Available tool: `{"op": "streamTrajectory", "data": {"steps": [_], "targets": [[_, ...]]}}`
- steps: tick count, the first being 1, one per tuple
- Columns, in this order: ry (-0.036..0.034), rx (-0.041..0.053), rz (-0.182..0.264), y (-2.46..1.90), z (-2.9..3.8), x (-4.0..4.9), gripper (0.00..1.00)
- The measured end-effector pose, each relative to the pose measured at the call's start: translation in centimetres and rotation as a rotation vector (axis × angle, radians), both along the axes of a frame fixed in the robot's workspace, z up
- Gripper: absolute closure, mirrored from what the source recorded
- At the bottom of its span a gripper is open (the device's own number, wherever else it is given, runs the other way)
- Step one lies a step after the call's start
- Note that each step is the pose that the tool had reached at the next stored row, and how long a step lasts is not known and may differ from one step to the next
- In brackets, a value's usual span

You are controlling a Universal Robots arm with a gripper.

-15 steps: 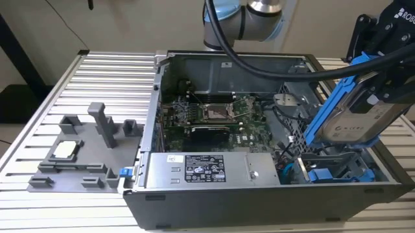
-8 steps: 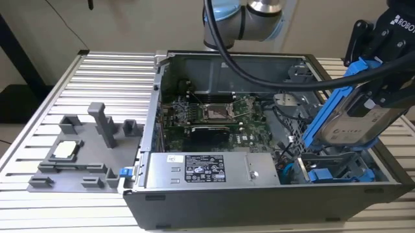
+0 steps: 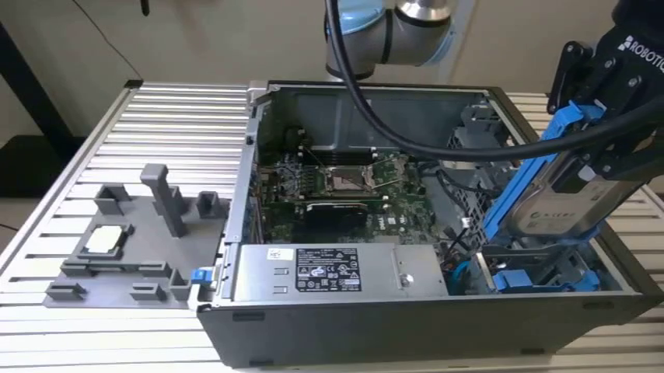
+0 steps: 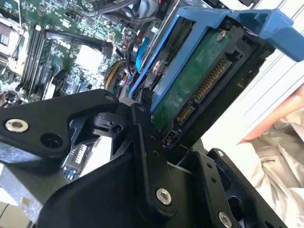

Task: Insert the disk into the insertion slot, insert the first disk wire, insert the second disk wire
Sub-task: 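Insert the disk into the insertion slot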

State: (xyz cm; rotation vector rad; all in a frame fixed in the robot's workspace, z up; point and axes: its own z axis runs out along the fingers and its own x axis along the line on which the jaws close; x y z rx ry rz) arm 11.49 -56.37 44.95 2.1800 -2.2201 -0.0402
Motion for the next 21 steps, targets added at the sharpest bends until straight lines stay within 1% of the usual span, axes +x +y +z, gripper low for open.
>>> {"op": "streamTrajectory", "data": {"steps": [21], "targets": [[0.0, 0.0, 0.0, -0.05, -1.96, 0.62, 0.67]]}}
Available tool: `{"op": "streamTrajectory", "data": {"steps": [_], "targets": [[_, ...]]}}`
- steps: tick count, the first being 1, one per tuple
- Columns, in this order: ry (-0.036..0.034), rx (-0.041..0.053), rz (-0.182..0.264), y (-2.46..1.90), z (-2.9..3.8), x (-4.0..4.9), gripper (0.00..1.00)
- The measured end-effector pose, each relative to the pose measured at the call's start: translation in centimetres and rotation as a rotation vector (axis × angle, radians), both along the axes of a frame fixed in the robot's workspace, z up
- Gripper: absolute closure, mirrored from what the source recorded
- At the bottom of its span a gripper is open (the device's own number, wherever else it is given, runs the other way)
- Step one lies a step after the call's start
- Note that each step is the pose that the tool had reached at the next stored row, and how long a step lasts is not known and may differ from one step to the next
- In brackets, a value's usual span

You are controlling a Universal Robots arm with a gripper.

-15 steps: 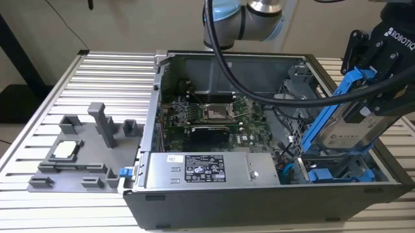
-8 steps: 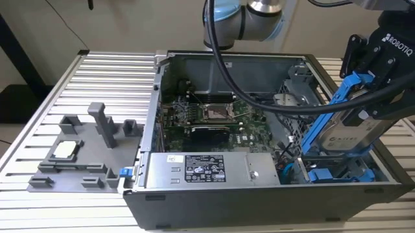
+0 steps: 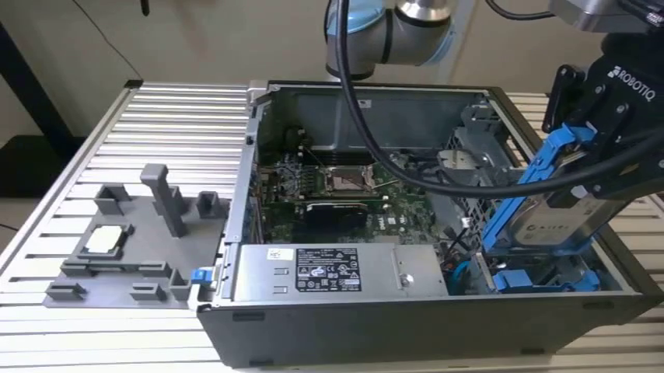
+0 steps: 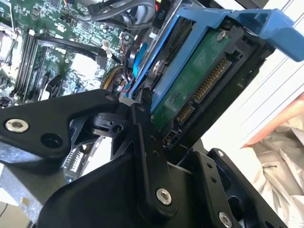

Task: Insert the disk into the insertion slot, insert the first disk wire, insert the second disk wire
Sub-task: 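Insert the disk into the insertion slot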

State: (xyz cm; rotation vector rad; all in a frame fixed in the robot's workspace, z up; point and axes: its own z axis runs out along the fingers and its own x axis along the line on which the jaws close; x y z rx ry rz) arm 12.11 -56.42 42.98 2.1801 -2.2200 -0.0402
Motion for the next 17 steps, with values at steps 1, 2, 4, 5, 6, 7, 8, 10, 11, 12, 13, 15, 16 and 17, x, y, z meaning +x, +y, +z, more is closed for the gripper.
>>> {"op": "streamTrajectory", "data": {"steps": [1, 2, 4, 5, 6, 7, 8, 10, 11, 12, 13, 15, 16, 17], "targets": [[0.0, 0.0001, 0.0, -0.01, -0.11, 0.05, 0.67], [0.0, 0.0, 0.0, -0.03, -0.2, 0.09, 0.67], [0.0, 0.0, 0.0, -0.06, -0.4, 0.17, 0.67], [0.0, 0.0, 0.0, -0.07, -0.51, 0.21, 0.67], [0.0, 0.0, 0.0, -0.09, -0.62, 0.23, 0.67], [0.0, 0.0001, 0.0, -0.11, -0.73, 0.27, 0.67], [0.0, 0.0001, 0.0, -0.13, -0.83, 0.3, 0.67], [0.0, 0.0, 0.0, -0.15, -1.03, 0.33, 0.67], [0.0, 0.0, 0.0, -0.17, -1.13, 0.36, 0.67], [0.0, 0.0, 0.0, -0.18, -1.23, 0.39, 0.67], [0.0, 0.0, 0.0, -0.2, -1.32, 0.41, 0.67], [0.0, -0.0002, 0.0, -0.26, -1.42, 0.49, 0.67], [0.0, -0.0002, 0.0, -0.3, -1.45, 0.53, 0.67], [0.0, 0.0001, 0.0, -0.33, -1.5, 0.55, 0.67]]}}
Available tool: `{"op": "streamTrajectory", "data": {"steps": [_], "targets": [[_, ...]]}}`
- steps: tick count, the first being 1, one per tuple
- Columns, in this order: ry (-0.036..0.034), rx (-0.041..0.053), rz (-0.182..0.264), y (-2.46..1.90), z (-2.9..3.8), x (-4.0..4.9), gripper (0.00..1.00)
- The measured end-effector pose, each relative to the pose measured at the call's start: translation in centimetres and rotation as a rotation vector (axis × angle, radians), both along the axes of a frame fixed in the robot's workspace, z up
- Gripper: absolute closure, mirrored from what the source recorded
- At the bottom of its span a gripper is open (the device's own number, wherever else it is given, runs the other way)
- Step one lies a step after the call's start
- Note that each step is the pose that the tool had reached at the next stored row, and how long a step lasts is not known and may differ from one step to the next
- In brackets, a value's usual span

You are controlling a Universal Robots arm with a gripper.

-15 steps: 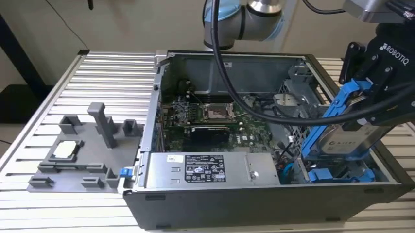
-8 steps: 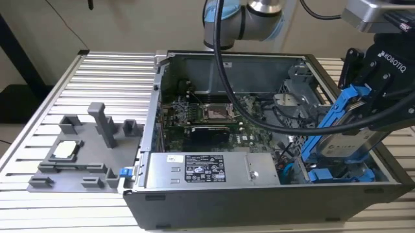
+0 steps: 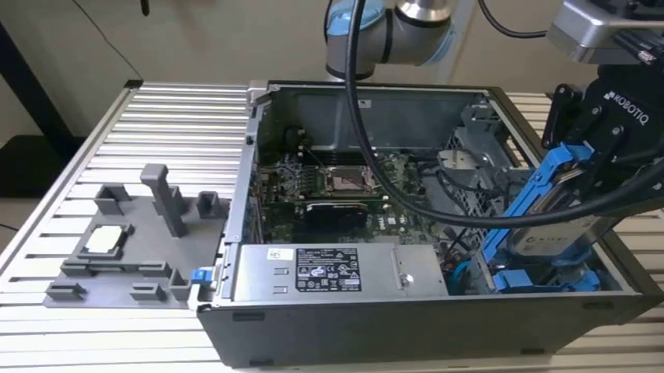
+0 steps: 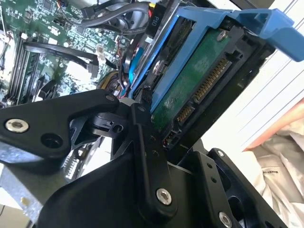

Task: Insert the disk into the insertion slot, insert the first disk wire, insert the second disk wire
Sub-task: 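Insert the disk into the insertion slot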

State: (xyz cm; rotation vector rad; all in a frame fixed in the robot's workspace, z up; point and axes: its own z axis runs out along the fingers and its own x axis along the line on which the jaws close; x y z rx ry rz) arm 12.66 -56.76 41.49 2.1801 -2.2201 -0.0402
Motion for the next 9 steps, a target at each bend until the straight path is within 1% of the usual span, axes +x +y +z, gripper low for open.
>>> {"op": "streamTrajectory", "data": {"steps": [9], "targets": [[0.0001, -0.0001, 0.0, -0.05, -0.6, 0.12, 0.67]]}}
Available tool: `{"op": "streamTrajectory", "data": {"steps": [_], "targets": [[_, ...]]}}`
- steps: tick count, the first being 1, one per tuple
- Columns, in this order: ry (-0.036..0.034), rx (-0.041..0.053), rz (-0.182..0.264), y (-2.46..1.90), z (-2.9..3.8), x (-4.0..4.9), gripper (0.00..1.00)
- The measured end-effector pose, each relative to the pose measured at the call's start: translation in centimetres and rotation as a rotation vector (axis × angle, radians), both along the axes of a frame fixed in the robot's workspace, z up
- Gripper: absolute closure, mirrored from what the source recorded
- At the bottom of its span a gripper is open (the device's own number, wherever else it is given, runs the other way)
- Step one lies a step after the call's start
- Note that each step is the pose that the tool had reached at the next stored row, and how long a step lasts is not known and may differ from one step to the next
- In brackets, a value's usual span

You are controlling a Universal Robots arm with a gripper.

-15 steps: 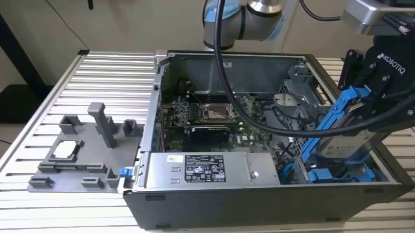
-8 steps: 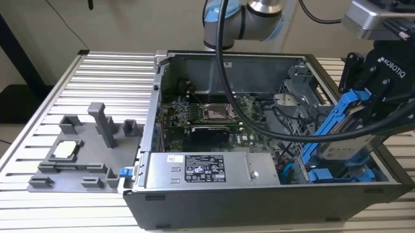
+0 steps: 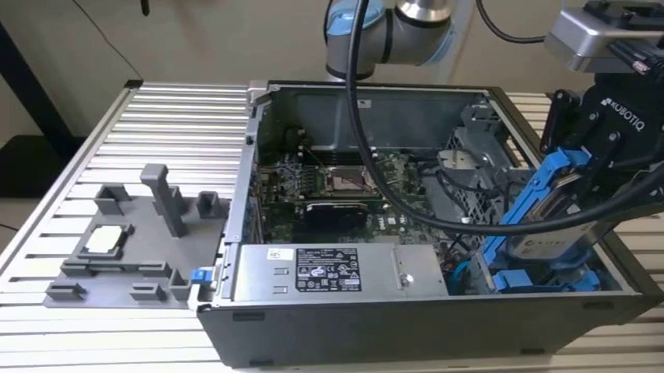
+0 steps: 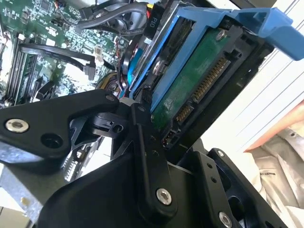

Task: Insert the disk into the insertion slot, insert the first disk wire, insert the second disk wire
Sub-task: 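Insert the disk into the insertion slot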

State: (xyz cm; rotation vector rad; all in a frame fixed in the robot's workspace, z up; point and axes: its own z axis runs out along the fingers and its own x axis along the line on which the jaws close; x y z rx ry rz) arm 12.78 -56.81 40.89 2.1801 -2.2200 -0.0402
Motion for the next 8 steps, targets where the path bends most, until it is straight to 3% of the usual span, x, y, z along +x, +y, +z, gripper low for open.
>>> {"op": "streamTrajectory", "data": {"steps": [5, 8], "targets": [[-0.0001, 0.0014, 0.0, 0.0, -0.31, 0.3, 0.67], [0.0, 0.0016, 0.0, 0.0, -0.84, 0.3, 0.67]]}}
